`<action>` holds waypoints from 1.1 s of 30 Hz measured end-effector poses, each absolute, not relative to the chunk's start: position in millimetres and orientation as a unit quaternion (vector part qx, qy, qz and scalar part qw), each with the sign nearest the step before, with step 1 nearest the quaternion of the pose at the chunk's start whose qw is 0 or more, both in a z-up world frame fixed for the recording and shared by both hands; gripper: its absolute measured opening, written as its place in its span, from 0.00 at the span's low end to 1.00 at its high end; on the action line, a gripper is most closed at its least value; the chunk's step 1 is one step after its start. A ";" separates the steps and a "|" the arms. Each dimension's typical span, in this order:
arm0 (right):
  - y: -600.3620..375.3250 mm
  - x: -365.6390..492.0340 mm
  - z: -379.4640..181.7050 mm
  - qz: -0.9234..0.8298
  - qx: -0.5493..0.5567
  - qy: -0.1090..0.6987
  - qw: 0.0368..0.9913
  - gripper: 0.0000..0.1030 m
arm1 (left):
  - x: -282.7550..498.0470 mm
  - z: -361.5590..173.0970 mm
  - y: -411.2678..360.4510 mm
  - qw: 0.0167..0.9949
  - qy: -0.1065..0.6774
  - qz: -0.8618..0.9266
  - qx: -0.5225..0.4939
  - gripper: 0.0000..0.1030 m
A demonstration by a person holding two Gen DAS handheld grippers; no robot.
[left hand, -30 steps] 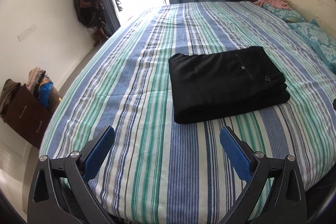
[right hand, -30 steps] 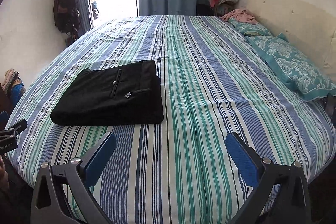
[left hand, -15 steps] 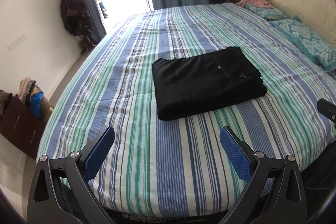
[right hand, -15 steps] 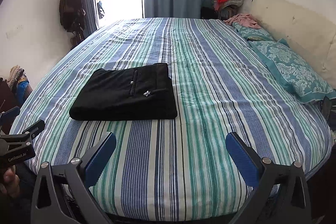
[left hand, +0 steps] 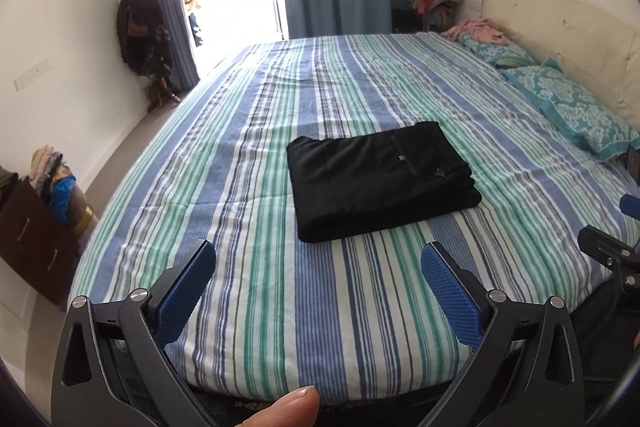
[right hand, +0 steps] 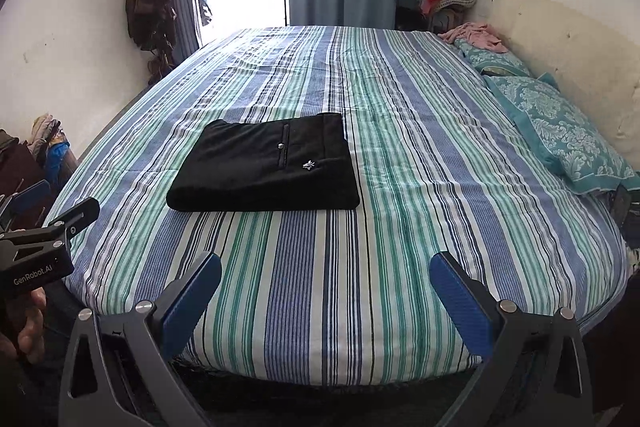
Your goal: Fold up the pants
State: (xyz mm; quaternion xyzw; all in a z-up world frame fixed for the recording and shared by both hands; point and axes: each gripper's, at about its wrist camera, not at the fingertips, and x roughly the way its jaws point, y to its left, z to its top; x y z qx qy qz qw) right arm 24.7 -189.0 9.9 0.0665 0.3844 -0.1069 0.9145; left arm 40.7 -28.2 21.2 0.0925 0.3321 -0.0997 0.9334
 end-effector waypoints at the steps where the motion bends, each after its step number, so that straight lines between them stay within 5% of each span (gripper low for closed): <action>1: -188.1 23.3 13.6 -0.109 0.064 0.382 0.915 1.00 | 38.9 24.8 -28.2 0.932 0.334 -0.103 0.094 1.00; 15: -181.5 11.4 34.5 -0.125 0.044 0.369 0.920 1.00 | 31.8 9.7 -23.2 0.896 0.433 -0.077 0.064 0.99; 33: -183.2 17.2 27.7 -0.114 0.071 0.378 0.916 1.00 | 30.2 11.5 -24.5 0.901 0.421 -0.057 0.083 0.99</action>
